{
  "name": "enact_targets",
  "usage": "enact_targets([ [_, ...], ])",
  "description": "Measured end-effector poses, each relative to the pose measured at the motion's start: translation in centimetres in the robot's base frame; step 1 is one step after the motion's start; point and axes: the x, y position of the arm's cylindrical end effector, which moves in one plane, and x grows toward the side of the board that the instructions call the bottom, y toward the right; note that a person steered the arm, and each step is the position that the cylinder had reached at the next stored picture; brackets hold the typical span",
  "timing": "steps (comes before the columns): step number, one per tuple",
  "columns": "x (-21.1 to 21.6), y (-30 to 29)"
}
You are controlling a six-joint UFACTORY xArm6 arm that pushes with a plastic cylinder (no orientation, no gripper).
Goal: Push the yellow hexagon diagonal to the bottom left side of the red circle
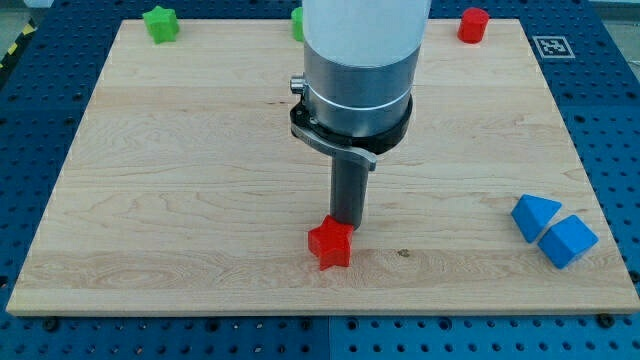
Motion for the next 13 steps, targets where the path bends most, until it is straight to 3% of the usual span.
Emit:
enact_targets([
  [2, -5.0, -4.9],
  [6, -13.4, -7.2],
  [9, -13.4, -0.5],
  [10, -13.6, -0.6],
  [11, -15.3, -0.8],
  [13, -16.3, 4.2],
])
